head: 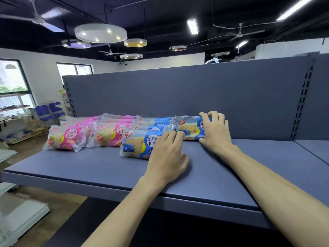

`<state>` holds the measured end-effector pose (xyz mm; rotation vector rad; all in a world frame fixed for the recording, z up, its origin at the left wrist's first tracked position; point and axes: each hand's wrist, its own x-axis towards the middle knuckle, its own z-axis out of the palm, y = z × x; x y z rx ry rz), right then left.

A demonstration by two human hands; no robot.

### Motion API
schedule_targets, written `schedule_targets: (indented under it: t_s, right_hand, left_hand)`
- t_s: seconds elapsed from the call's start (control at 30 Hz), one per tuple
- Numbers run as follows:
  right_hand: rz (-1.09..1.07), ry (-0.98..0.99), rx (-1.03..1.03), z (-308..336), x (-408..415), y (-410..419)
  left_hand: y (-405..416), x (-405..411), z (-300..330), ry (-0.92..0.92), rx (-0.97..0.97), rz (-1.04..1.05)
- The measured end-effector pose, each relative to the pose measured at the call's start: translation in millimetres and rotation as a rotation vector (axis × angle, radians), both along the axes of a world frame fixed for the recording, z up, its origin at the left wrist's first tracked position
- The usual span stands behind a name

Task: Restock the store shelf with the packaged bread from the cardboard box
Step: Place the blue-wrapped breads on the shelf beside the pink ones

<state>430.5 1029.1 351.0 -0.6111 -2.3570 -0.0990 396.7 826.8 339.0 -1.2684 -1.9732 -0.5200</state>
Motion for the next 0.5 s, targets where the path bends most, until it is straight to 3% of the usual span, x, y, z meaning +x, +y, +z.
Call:
schedule_targets:
  t_s: [0.13,0.23,0.33,0.5]
  right_hand:
    - [0.137,0.047,0.061,2.5,3.2,-5.8]
    - [0.273,-0.117,-0.09,0.6,3.3,-14.2]
    - [0.26,-0.239,-0.133,-2.6,0.0,-15.2]
    - [0.303,-0.264,-0.209,-4.9,1.5,-12.1]
  left_hand:
    - [-0.2,-0.8,-0.6,-0.008,-0.005,0.0]
    - [0.2,-0.9,-0.5,-0.006,-0.009,0.002]
    - [0.4,-1.9,-0.7,-0.001,-0.005,-0.004]
    - [1.6,-4.2,-2.5,-0.002,0.032,-0.043]
